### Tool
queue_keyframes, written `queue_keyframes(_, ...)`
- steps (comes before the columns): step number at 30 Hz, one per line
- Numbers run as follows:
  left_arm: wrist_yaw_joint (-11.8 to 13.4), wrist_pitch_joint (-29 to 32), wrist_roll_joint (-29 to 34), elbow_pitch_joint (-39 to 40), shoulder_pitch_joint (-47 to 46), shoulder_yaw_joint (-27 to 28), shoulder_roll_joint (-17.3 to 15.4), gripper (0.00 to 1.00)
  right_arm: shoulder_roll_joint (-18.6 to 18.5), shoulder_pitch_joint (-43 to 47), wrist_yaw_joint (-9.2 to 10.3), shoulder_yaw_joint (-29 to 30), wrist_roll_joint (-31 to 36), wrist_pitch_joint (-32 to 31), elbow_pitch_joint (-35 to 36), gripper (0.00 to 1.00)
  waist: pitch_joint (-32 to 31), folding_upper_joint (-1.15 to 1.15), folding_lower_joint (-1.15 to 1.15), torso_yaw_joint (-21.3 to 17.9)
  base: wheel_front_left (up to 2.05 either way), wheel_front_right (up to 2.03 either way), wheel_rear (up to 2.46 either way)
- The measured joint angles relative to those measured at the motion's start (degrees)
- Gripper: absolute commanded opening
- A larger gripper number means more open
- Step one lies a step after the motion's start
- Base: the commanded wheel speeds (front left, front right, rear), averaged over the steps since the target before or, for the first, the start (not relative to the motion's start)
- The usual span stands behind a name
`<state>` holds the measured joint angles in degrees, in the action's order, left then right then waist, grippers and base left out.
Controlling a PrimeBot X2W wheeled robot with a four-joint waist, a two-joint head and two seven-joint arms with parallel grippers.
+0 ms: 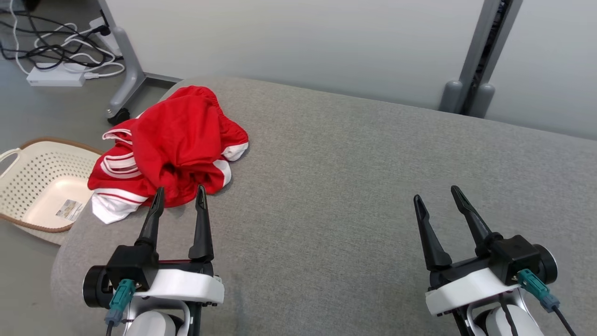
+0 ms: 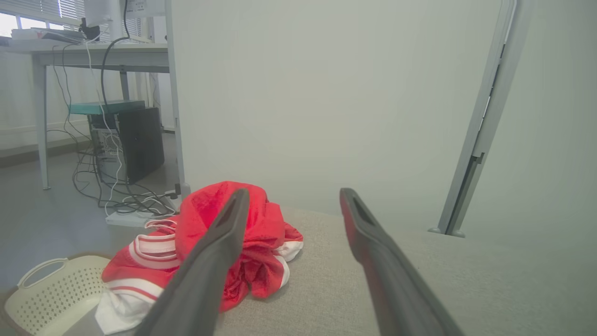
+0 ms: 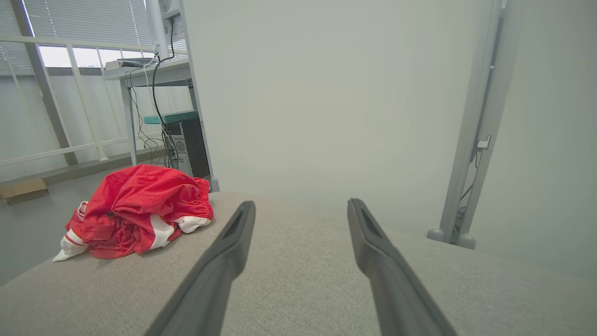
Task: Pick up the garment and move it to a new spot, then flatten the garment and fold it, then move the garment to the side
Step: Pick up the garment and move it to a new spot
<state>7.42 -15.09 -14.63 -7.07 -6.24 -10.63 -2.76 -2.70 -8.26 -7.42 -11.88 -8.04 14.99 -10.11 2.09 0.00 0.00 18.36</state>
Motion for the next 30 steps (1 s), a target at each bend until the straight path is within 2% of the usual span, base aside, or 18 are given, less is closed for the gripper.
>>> queue_keyframes(7, 0.8, 0.0, 0.0, 0.8, 0.0, -0.2, 0.0, 1.0, 0.0, -0.1, 0.0, 0.0, 0.3, 0.0, 0.0, 1.0, 0.8, 0.0, 0.0, 3.5, 0.0, 0.0, 0.0)
queue_keyframes(13, 1.1, 0.0, -0.1, 1.1, 0.0, -0.2, 0.0, 1.0, -0.1, -0.5, 0.0, -0.1, 0.5, 0.0, 0.0, 1.0, 1.5, 0.0, 0.0, 4.9, 0.0, 0.0, 0.0)
queue_keyframes(22, 1.7, 0.0, -0.4, 2.0, -0.5, 0.1, 0.0, 1.0, -1.1, -1.0, 0.0, -0.9, 0.5, 0.0, 0.5, 1.0, 3.9, 0.0, 0.0, 4.5, 0.0, 0.0, 0.0)
queue_keyframes(30, 3.4, 0.0, -2.8, 3.4, -6.5, 0.4, 0.0, 1.0, -4.2, -4.9, -0.01, -1.2, 1.0, 0.0, 1.9, 1.0, 10.2, 0.0, 0.0, 3.7, 0.0, 0.0, 0.0)
